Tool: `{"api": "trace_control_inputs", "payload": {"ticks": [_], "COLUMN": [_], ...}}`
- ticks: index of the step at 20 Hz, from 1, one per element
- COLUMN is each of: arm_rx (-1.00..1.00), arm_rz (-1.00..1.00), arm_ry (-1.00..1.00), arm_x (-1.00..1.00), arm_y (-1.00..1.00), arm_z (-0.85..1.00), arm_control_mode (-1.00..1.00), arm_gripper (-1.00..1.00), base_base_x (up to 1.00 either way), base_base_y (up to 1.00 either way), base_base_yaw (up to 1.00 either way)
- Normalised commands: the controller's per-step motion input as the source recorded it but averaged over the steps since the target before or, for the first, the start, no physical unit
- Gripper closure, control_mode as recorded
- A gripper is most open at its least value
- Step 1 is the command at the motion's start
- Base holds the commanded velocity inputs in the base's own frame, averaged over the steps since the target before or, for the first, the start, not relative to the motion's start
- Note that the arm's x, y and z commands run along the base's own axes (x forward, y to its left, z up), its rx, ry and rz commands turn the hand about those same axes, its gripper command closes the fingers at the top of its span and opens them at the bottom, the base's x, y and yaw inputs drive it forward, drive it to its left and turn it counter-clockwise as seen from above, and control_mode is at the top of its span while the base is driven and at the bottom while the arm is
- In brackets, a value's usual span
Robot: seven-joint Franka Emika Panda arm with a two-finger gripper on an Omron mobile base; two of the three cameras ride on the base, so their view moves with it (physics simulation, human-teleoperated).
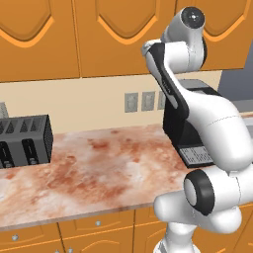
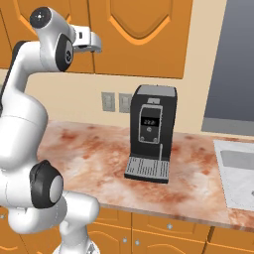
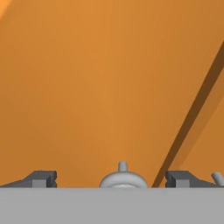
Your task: Open the cabinet, pick the kettle from the cabinet, and place it in the sink.
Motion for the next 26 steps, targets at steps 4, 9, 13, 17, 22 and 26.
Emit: {"api": "trace_control_inputs", "payload": {"ticks": [4, 9, 13, 17, 22, 26], "arm_rx": [0.00, 0.00, 0.00, 0.00, -0.02, -0.02], "arm_rz": [0.00, 0.00, 0.00, 0.00, 0.00, 0.00], "arm_ry": [0.01, 0.00, 0.00, -0.01, 0.00, 0.00], "arm_x": [0.18, 0.17, 0.15, 0.15, 0.23, 0.23], "arm_y": [0.00, -0.04, -0.10, -0.02, 0.01, 0.00], "arm_z": [0.00, 0.04, 0.10, 0.09, 0.07, 0.10], "arm_control_mode": [-1.00, -1.00, -1.00, -1.00, -1.00, -1.00], "arm_gripper": [-1.00, -1.00, -1.00, -1.00, 1.00, 1.00], "base_base_x": [0.00, 0.00, 0.00, 0.00, 0.00, 0.00], "base_base_y": [0.00, 0.00, 0.00, 0.00, 0.00, 0.00], "base_base_yaw": [0.00, 0.00, 0.00, 0.00, 0.00, 0.00]}}
